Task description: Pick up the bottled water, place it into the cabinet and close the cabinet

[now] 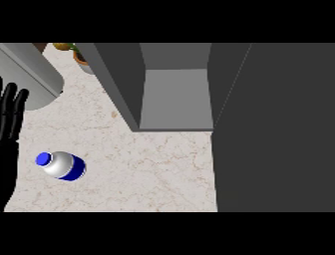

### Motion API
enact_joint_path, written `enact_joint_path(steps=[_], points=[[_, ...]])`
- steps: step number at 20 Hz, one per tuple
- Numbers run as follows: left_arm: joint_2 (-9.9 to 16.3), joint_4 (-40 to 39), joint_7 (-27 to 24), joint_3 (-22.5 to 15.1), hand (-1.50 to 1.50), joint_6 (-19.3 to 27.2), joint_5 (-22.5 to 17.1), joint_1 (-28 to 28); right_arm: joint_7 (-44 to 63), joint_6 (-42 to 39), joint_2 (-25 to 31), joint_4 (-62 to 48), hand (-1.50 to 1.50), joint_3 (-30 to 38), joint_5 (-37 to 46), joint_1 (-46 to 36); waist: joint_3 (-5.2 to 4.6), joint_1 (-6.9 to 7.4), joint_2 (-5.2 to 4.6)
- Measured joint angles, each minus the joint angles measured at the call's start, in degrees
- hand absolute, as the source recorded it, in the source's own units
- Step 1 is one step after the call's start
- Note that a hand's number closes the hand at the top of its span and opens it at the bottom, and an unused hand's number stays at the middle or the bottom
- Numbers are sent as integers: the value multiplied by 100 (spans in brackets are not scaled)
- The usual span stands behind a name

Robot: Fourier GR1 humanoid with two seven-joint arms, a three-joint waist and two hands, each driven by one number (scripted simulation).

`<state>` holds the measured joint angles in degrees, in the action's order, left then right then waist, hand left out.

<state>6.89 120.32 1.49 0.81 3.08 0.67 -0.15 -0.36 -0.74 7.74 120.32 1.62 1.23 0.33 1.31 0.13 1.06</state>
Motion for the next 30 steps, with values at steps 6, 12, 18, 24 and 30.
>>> enact_joint_path(steps=[6,12,18,24,30], points=[[670,-87,-463,636,-150,-1350,-1503,209,-192,-118,-178,315,-150,-25,-379,338,-110,5,-67],[1242,-452,-24,987,-150,-2504,-2966,984,720,-383,-269,786,-150,-490,-974,1116,-135,9,-73],[1727,-501,249,1705,-150,-3293,-4046,1585,1246,-512,-231,1702,-150,-686,-1265,1926,-133,-4,-80],[1595,-568,283,1989,-150,-3648,-3971,1920,1106,-687,-316,1841,-150,-1016,-1196,2559,-131,-28,-86],[1412,-710,243,2184,-150,-3866,-3781,2042,696,-902,-323,1902,-150,-1131,-1142,3199,-131,-51,-86]])
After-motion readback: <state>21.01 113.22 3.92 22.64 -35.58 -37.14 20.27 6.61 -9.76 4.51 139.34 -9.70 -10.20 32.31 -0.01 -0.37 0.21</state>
